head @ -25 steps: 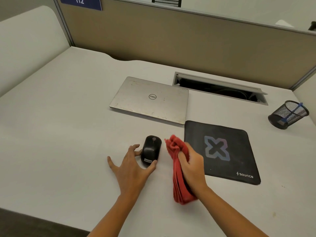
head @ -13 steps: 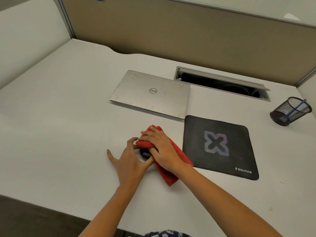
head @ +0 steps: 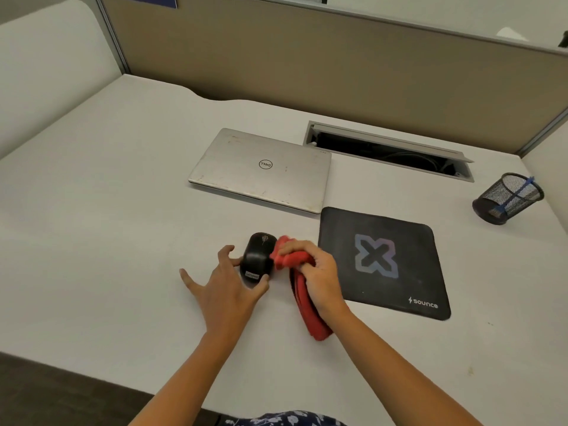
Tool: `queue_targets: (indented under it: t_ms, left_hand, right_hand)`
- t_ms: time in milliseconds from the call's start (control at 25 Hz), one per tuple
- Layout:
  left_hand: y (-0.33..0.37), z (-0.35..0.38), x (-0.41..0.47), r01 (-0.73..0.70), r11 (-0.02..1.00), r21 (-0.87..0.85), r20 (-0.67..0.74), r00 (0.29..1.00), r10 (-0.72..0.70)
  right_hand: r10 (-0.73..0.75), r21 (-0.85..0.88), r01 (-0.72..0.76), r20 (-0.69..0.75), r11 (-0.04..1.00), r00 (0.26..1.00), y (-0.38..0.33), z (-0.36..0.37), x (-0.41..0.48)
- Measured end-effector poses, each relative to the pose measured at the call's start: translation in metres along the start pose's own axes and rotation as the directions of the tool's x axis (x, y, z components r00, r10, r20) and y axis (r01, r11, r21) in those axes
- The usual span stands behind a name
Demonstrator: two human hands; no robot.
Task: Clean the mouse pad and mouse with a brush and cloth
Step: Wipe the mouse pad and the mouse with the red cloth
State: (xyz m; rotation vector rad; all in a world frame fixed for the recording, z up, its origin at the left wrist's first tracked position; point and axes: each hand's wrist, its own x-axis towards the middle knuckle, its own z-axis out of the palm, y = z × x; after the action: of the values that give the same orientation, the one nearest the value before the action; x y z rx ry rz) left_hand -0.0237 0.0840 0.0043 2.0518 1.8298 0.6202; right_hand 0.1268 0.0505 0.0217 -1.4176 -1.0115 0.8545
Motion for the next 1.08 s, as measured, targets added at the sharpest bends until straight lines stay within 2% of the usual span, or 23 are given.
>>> queue_targets:
  t_ms: [80, 160, 200, 240, 320, 400, 560, 640, 800, 920, 1080]
  left_hand:
    - [0.002, 0.000, 0.001, 0.028, 1.000, 0.002, 0.009, 1.000, -0.028]
    - [0.006, 0.000, 0.003, 0.055, 0.998, 0.044, 0.018, 0.998, -0.055]
    - [0.010, 0.001, 0.003, 0.051, 0.995, 0.087, 0.019, 0.998, -0.053]
    - [0.014, 0.003, 0.005, 0.039, 0.990, 0.135, 0.019, 0.999, -0.042]
    - [0.022, 0.005, 0.009, 0.028, 0.979, 0.204, 0.038, 0.999, -0.037]
    - [0.024, 0.004, 0.015, 0.040, 0.978, 0.203, 0.060, 0.997, -0.053]
    - [0.013, -0.013, 0.025, 0.107, 0.994, 0.024, -0.023, 0.994, -0.106]
    - [0.005, -0.026, 0.029, 0.133, 0.989, -0.061, -0.089, 0.986, -0.138]
    - [-0.007, -0.043, 0.038, 0.164, 0.983, -0.078, -0.117, 0.978, -0.173]
    - [-0.011, -0.043, 0.040, 0.181, 0.980, -0.084, -0.109, 0.976, -0.190]
    - [-0.013, -0.040, 0.039, 0.178, 0.980, -0.093, -0.113, 0.976, -0.188]
  right_hand:
    - [-0.016, -0.314, -0.044, -0.185, 0.948, 0.983, 0.001, -0.008, 0.002]
    - [0.021, -0.710, -0.133, -0.164, 0.692, 0.986, 0.007, -0.013, 0.001]
    - [0.041, -0.821, -0.120, -0.117, 0.558, 0.992, 0.013, -0.013, -0.001]
    - [0.046, -0.875, -0.091, -0.079, 0.476, 0.996, 0.018, -0.010, -0.003]
    - [0.011, -0.903, -0.072, -0.075, 0.422, 0.997, 0.026, -0.002, -0.001]
    - [-0.012, -0.910, -0.091, -0.105, 0.404, 0.994, 0.028, 0.008, 0.009]
    - [-0.016, -0.903, -0.110, -0.128, 0.416, 0.992, 0.031, 0.026, 0.038]
    - [-0.037, -0.919, -0.021, -0.039, 0.394, 0.999, 0.031, 0.035, 0.052]
    - [-0.050, -0.886, 0.232, 0.232, 0.401, 0.971, 0.030, 0.060, 0.064]
    - [-0.084, -0.808, 0.463, 0.467, 0.365, 0.880, 0.034, 0.068, 0.056]
    - [-0.114, -0.628, 0.723, 0.727, 0.287, 0.677, 0.035, 0.058, 0.039]
